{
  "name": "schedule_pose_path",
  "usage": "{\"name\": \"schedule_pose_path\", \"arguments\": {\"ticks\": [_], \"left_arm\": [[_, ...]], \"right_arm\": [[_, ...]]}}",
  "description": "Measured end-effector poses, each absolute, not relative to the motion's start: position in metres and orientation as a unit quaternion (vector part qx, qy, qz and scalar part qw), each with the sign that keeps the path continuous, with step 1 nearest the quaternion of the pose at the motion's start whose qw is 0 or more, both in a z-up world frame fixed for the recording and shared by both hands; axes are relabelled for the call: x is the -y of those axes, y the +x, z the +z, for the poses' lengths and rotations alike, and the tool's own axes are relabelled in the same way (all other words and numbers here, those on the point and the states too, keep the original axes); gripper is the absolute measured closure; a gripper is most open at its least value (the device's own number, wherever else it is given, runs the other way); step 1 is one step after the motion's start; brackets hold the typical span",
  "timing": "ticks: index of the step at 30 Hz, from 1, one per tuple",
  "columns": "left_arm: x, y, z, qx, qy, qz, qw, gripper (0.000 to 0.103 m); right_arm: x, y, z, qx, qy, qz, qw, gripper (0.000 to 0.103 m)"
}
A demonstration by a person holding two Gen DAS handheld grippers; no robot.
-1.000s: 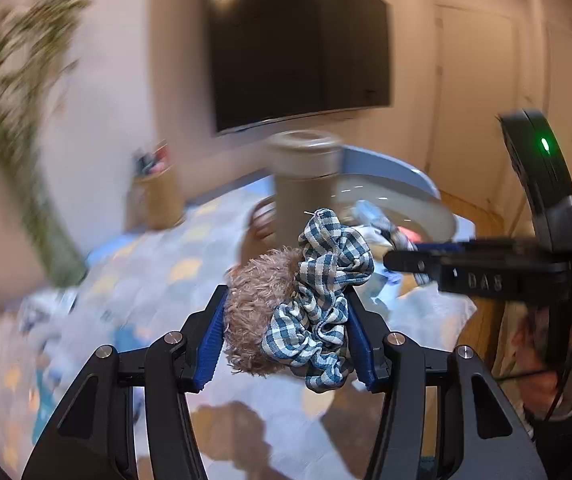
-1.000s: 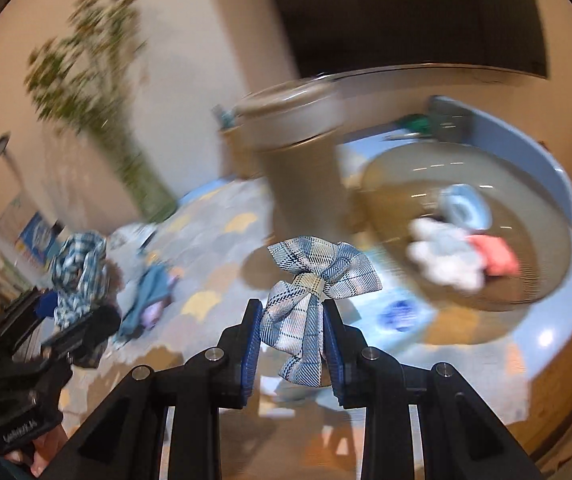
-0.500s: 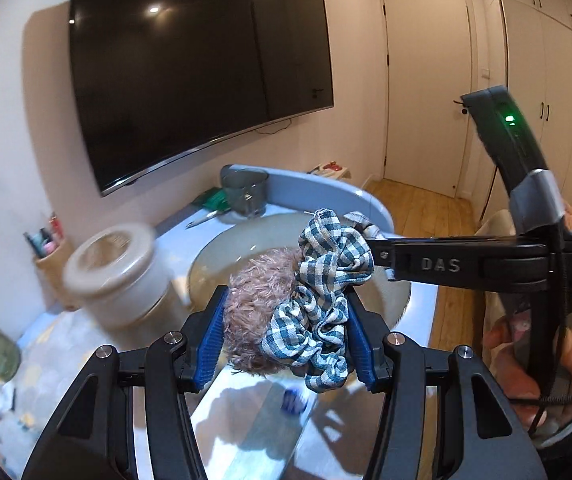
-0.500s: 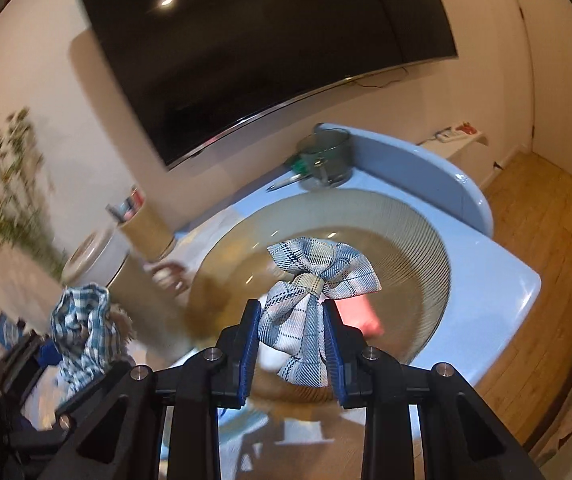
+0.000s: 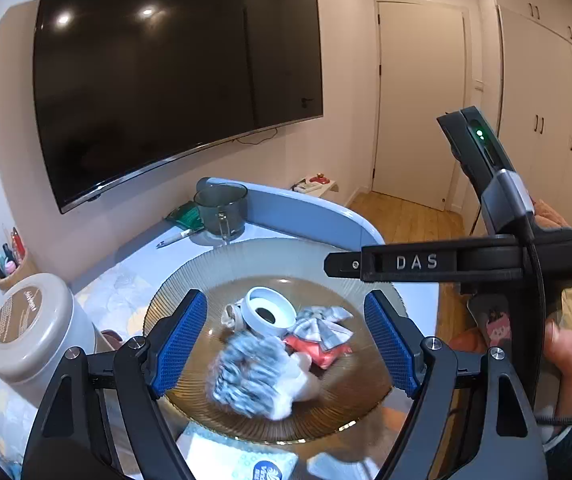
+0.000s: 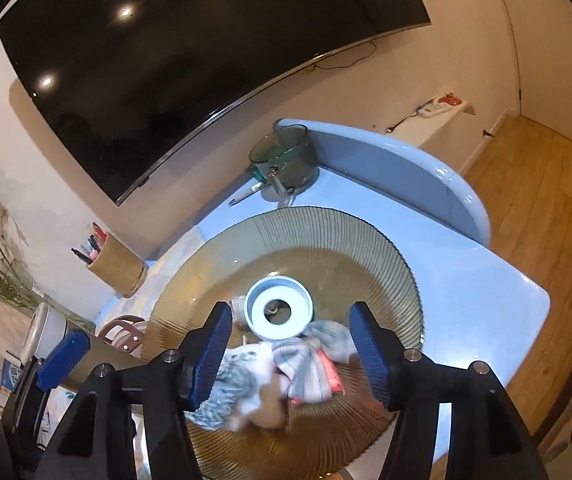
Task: Organize soft objects
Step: 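Move both tools back over the bed, then grasp grey plush elephant with right tool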
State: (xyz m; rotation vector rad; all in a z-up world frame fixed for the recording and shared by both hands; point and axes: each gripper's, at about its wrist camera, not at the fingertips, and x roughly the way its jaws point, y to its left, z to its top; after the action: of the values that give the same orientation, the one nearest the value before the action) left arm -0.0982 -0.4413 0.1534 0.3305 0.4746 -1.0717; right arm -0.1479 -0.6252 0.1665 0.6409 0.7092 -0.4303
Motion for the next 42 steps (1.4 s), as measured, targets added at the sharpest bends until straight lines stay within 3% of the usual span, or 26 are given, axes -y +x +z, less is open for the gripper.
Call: {"name": "schedule_pose_path", "arguments": {"ticks": [10,18,21,25,28,36,42], "left_arm": [[0.382,-0.129,0.186,-0.192,0.15,-0.513,0.823,0.023],[0.276,-0.132,0.203,-0.191,0.12,-0.45,0.864,0.016],[0.219,-0.124,0.203,-0.193,0.098,-0.402,0.889,0.016],[0.141,-0.107,0.198,-0.208,0.063,-0.327,0.92,0.014],[0.083,-0.091,0.185,-0.222,0.026,-0.264,0.938,0.0],[-0.03,-0.04,0.104,-0.319,-0.04,-0.109,0.941,0.001],[-0.057,-0.012,0.042,-0.377,-0.052,-0.069,0.922,0.001]], "right_arm": [[0.587,-0.164,0.169,-0.347,0.305,-0.169,0.871,0.044],[0.497,-0.177,0.207,-0.35,0.197,-0.104,0.91,0.041],[0.445,-0.176,0.223,-0.344,0.133,-0.073,0.927,0.017],[0.377,-0.168,0.229,-0.342,0.068,-0.024,0.937,0.014],[0.328,-0.148,0.217,-0.357,0.031,0.005,0.934,0.014],[0.261,-0.069,0.143,-0.432,0.039,0.064,0.899,0.014],[0.242,-0.025,0.085,-0.457,0.062,0.071,0.884,0.014]]}}
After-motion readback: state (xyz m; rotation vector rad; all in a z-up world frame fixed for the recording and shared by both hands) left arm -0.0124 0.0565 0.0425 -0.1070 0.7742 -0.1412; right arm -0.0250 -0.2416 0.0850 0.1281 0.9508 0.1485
